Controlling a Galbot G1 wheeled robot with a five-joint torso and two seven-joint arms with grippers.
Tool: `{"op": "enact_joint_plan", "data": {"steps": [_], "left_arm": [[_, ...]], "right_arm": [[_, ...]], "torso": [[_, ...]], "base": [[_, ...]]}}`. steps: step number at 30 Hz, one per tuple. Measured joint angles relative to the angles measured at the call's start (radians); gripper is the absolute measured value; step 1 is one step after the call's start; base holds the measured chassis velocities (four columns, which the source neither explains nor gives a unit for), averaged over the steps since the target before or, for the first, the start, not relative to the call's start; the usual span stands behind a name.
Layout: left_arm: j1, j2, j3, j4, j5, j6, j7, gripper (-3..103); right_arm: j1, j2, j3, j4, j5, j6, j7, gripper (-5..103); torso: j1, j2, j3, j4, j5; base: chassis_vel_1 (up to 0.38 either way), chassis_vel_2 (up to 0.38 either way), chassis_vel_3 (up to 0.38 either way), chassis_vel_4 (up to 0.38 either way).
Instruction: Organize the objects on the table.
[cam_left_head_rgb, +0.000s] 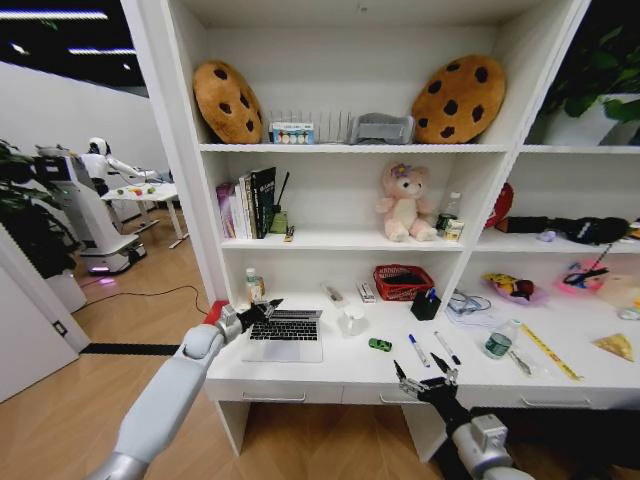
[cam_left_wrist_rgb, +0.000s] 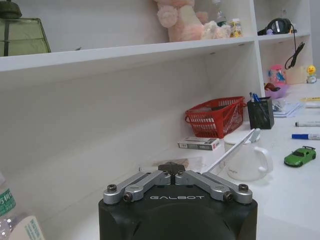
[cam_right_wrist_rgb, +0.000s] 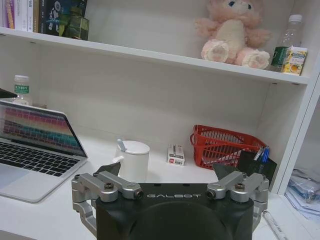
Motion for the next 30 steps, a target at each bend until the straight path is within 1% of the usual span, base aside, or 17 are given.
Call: {"op": "enact_joint_plan", "data": {"steps": [3,8,10,11,13,15,16,18,19,22,23,24,25,26,27,29,30], "left_arm": [[0.031,0.01,-0.014,-0.023,0.008,-0.001,0.001,0],[0.026,0.015,-0.021,-0.039,0.011,0.013,0.014,0],[0.016,0.02,-0.021,-0.045,0.022,0.019,0.044,0],[0.016,0.02,-0.021,-0.045,0.022,0.019,0.044,0],[0.017,0.021,-0.016,-0.043,0.046,0.016,0.079,0],[0.021,0.021,-0.011,-0.034,0.059,0.005,0.087,0],[0.024,0.02,-0.007,-0.025,0.067,-0.004,0.088,0],[0.028,0.015,-0.001,0.005,0.09,-0.042,0.094,0],[0.028,0.015,-0.001,0.005,0.09,-0.042,0.094,0],[0.022,0.004,-0.003,0.055,0.112,-0.111,0.122,0],[0.022,0.004,-0.003,0.055,0.112,-0.111,0.122,0],[0.015,-0.002,-0.008,0.076,0.116,-0.137,0.146,0],[0.015,-0.002,-0.008,0.076,0.116,-0.137,0.146,0],[-0.001,-0.015,-0.023,0.121,0.134,-0.193,0.199,0],[-0.007,-0.02,-0.032,0.142,0.151,-0.215,0.222,0],[-0.009,-0.022,-0.035,0.151,0.153,-0.22,0.224,0],[-0.01,-0.023,-0.037,0.155,0.134,-0.216,0.21,0]], "right_arm": [[0.004,0.0,-0.005,-0.006,-0.003,0.005,-0.003,100],[0.008,-0.002,-0.006,-0.008,-0.002,0.007,-0.003,100],[0.008,-0.004,-0.004,-0.008,0.001,0.011,-0.004,100],[0.008,-0.004,-0.004,-0.008,0.001,0.011,-0.004,100],[0.008,-0.004,-0.001,-0.01,0.004,0.015,-0.004,100],[0.008,-0.004,0.001,-0.014,0.005,0.019,-0.004,100],[0.009,-0.004,0.001,-0.018,0.005,0.023,-0.004,100],[0.014,-0.005,0.001,-0.024,0.006,0.028,-0.003,100],[0.014,-0.005,0.001,-0.024,0.006,0.028,-0.003,100],[0.016,-0.006,0.0,-0.029,0.007,0.029,-0.001,100],[0.016,-0.006,0.0,-0.029,0.007,0.029,-0.001,100],[0.017,-0.007,0.0,-0.03,0.006,0.029,-0.001,100],[0.017,-0.007,0.0,-0.03,0.006,0.029,-0.001,100],[0.017,-0.007,-0.001,-0.032,0.006,0.03,-0.001,100],[0.016,-0.007,-0.003,-0.032,0.005,0.03,-0.001,100],[0.016,-0.006,-0.004,-0.032,0.004,0.03,-0.001,100],[0.015,-0.005,-0.006,-0.032,0.004,0.03,-0.001,100]], "torso": [[0.0,0.0,0.0,0.0001,0.0],[0.0,0.0,0.0,0.0,-0.0001],[0.0,0.0,0.0,-0.0002,0.0003],[0.0,0.0,0.0,-0.0002,0.0003],[0.0,0.0,0.0,-0.0002,0.0001],[0.0,0.0,0.0,-0.0002,0.0002],[0.0,0.0,0.0,-0.0001,0.0001],[0.0,0.0,0.0,0.0,0.0],[0.0,0.0,0.0,0.0,0.0],[0.0,0.0,0.0,0.0001,0.0],[0.0,0.0,0.0,0.0001,0.0],[0.0,0.0,0.0,0.0,0.0],[0.0,0.0,0.0,0.0,0.0],[0.0,0.0,0.0,-0.0001,0.0001],[0.0,0.0,0.0,-0.0002,0.0],[0.0,0.0,0.0,-0.0002,0.0],[0.0,0.0,0.0,0.0,0.0]], "base": [[0.0,0.0,0.0,0.0],[0.0,0.0,0.0,0.0],[0.0,0.0,0.0,0.0],[0.0,0.0,0.0,0.0],[0.0,0.0,0.0,0.0],[0.0,0.0,0.0,0.0],[0.0,0.0,0.0,0.0],[0.0,0.0,0.0,0.0],[0.0,0.0,0.0,0.0],[0.0,0.0,0.0,0.0],[0.0,0.0,0.0,0.0],[0.0,0.0,0.0,0.0],[0.0,0.0,0.0,0.0],[0.0,0.0,0.0,0.0],[0.0,0.0,0.0,0.0],[0.0,0.0,0.0,0.0],[0.0,0.0,0.0,0.0]]}}
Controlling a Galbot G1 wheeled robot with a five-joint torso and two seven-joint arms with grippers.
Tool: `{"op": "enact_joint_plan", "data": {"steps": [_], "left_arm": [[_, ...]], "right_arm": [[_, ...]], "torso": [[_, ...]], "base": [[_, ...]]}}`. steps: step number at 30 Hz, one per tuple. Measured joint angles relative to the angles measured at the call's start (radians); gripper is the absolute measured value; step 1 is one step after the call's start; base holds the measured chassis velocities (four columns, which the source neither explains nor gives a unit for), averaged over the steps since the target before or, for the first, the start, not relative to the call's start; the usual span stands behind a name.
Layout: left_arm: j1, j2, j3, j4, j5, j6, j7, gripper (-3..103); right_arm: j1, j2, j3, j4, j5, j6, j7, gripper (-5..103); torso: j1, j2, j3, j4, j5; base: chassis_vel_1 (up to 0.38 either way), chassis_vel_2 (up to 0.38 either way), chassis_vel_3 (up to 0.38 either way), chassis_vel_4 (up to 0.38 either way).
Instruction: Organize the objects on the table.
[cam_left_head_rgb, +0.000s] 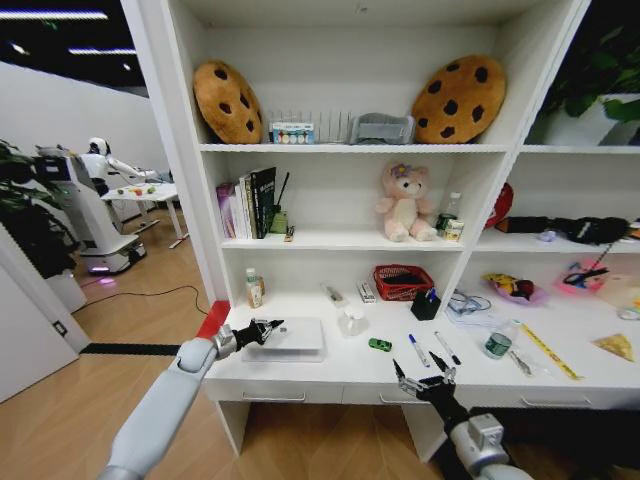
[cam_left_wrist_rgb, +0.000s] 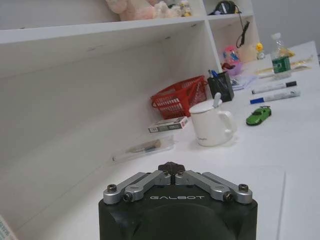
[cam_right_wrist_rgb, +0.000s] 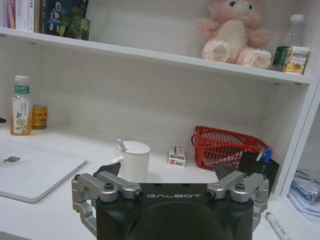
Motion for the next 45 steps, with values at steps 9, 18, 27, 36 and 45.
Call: {"op": "enact_joint_plan", "data": {"steps": [9,18,27,36,45], "left_arm": [[-0.022,-0.049,-0.046,0.011,-0.191,0.104,-0.455,0],[0.035,-0.015,-0.17,-0.007,-0.252,0.202,-0.681,0],[0.242,0.085,-0.33,-0.202,-0.406,0.291,-0.725,0],[0.471,0.17,-0.482,-0.458,-0.53,0.341,-0.591,3],[0.529,0.174,-0.475,-0.608,-0.539,0.356,-0.578,36]], "right_arm": [[0.0,0.001,-0.001,0.005,0.0,-0.004,0.011,100],[0.001,0.0,0.002,0.014,0.011,-0.005,0.028,100],[0.0,0.0,0.001,0.021,0.013,-0.008,0.031,100],[-0.012,-0.006,0.003,0.028,0.009,-0.01,0.031,100],[-0.016,-0.006,0.007,0.032,0.009,-0.009,0.031,100]], "torso": [[0.0,0.0,0.0,-0.0003,0.0],[0.0,0.0,0.0,0.0001,-0.0002],[0.0,0.0,0.0,0.0001,-0.0002],[0.0,0.0,0.0,0.0002,0.0],[0.0,0.0,0.0,-0.0002,0.0]], "base": [[0.0,0.0,0.0,0.0],[0.0,0.0,0.0,0.0],[0.0,0.0,0.0,0.0],[0.0,0.0,0.0,0.0],[0.0,0.0,0.0,0.0]]}}
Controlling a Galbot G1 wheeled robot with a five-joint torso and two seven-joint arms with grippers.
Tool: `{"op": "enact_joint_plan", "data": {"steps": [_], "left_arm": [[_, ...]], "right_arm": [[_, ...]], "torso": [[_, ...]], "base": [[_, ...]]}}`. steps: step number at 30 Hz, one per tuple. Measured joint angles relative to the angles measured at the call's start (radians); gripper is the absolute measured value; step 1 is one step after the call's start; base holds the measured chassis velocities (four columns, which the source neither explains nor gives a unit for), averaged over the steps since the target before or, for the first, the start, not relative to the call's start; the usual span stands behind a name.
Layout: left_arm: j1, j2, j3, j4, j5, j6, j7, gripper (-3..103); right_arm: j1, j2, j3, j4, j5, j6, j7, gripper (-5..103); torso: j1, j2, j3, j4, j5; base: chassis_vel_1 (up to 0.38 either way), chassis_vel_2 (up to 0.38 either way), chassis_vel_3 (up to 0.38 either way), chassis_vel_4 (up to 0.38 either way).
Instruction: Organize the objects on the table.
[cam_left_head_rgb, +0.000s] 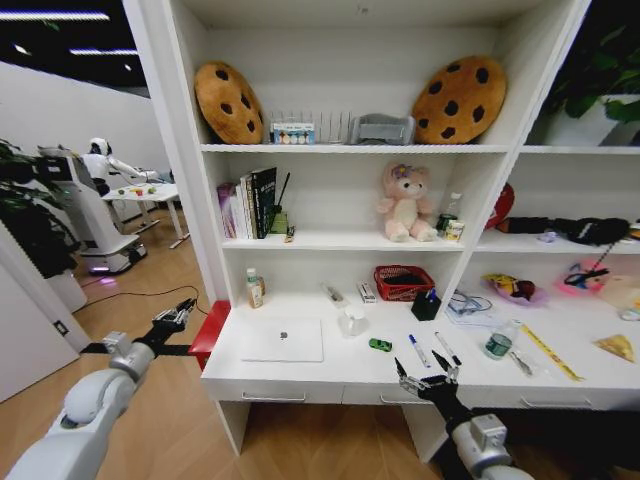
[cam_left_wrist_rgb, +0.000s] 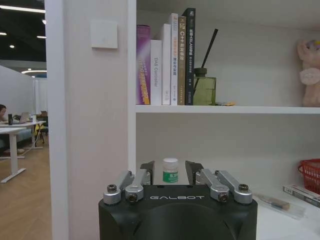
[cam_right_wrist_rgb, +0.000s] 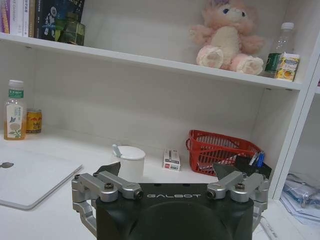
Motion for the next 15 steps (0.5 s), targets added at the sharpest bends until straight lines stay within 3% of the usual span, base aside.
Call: {"op": "enact_joint_plan", "data": {"steps": [4,5,8,10,14,15], "left_arm": [[0.048,0.008,0.01,-0.046,0.011,-0.005,-0.025,52],[0.048,0.008,0.01,-0.046,0.011,-0.005,-0.025,52],[0.076,-0.001,0.018,-0.069,0.024,-0.015,-0.049,68],[0.08,-0.007,0.02,-0.075,0.03,-0.016,-0.058,68],[0.1,-0.031,0.019,-0.1,0.06,-0.017,-0.098,85],[0.1,-0.031,0.019,-0.1,0.06,-0.017,-0.098,85]], "right_arm": [[-0.007,-0.001,0.011,0.005,0.008,0.004,0.0,100],[-0.007,-0.001,0.011,0.005,0.008,0.004,0.0,100],[-0.01,0.001,0.011,0.011,0.008,0.005,0.0,100],[-0.009,0.001,0.01,0.011,0.008,0.005,0.0,100],[-0.008,0.002,0.008,0.015,0.009,0.003,0.003,100],[-0.008,0.002,0.008,0.015,0.009,0.003,0.003,100]], "torso": [[0.0,0.0,0.0,0.0002,0.0001],[0.0,0.0,0.0,0.0002,0.0001],[0.0,0.0,0.0,0.0002,0.0],[0.0,0.0,0.0,0.0002,0.0],[0.0,0.0,0.0,0.0002,0.0001],[0.0,0.0,0.0,0.0002,0.0001]], "base": [[0.0,0.0,0.0,0.0],[0.0,0.0,0.0,0.0],[0.0,0.0,0.0,0.0],[0.0,0.0,0.0,0.0],[0.0,0.0,0.0,0.0],[0.0,0.0,0.0,0.0]]}}
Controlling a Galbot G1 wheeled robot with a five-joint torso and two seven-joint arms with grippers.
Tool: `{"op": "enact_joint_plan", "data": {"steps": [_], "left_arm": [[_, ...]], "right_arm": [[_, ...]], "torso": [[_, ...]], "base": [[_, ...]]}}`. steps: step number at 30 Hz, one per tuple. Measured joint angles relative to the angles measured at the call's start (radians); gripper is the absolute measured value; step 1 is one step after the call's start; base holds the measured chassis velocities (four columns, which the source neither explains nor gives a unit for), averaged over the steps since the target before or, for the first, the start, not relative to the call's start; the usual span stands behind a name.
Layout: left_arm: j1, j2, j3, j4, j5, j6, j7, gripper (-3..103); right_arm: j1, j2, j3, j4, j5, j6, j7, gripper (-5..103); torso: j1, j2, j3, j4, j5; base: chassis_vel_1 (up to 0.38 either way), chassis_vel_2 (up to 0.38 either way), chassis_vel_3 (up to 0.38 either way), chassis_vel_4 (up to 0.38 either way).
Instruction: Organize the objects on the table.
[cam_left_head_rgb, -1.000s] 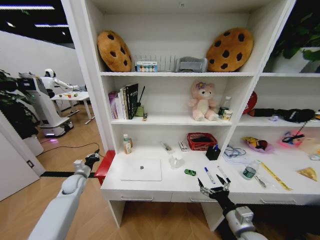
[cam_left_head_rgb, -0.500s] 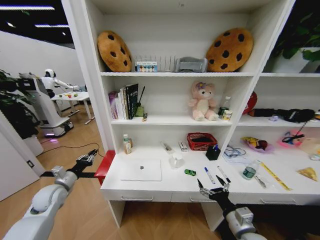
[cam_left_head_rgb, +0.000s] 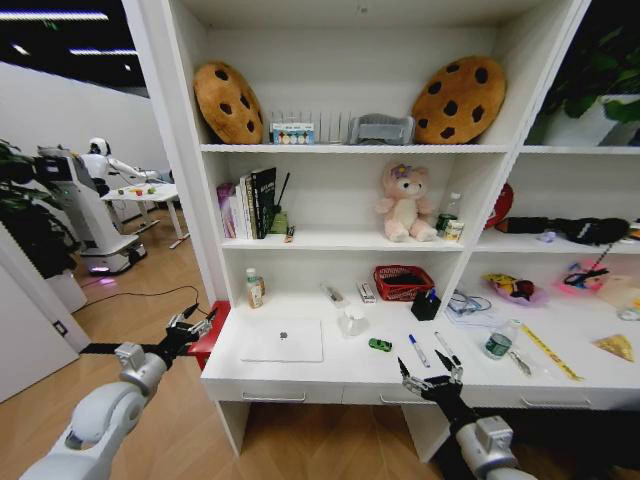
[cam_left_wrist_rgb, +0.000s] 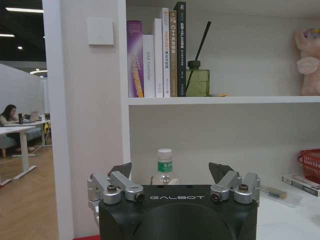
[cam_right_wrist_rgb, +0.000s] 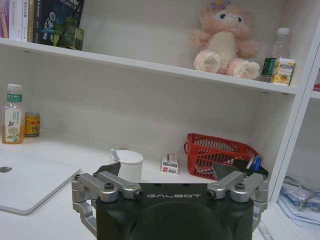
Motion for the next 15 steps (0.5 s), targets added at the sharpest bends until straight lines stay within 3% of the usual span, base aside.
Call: {"op": "enact_joint_plan", "data": {"steps": [2,5,15], "left_arm": [[0.013,-0.024,-0.019,-0.007,0.042,-0.002,-0.016,94],[0.024,-0.036,-0.032,-0.017,0.048,-0.001,-0.024,100],[0.049,-0.041,-0.04,-0.032,0.06,0.018,-0.041,100]], "right_arm": [[-0.003,-0.001,0.002,0.002,0.001,0.0,0.001,100],[-0.006,-0.002,0.005,0.003,0.002,0.0,0.001,100],[-0.003,-0.001,0.003,0.001,0.002,0.001,0.001,100]], "torso": [[0.0,0.0,0.0,0.0,0.0],[0.0,0.0,0.0,0.0,-0.0001],[0.0,0.0,0.0,0.0,0.0]], "base": [[0.0,0.0,0.0,0.0],[0.0,0.0,0.0,0.0],[0.0,0.0,0.0,0.0]]}}
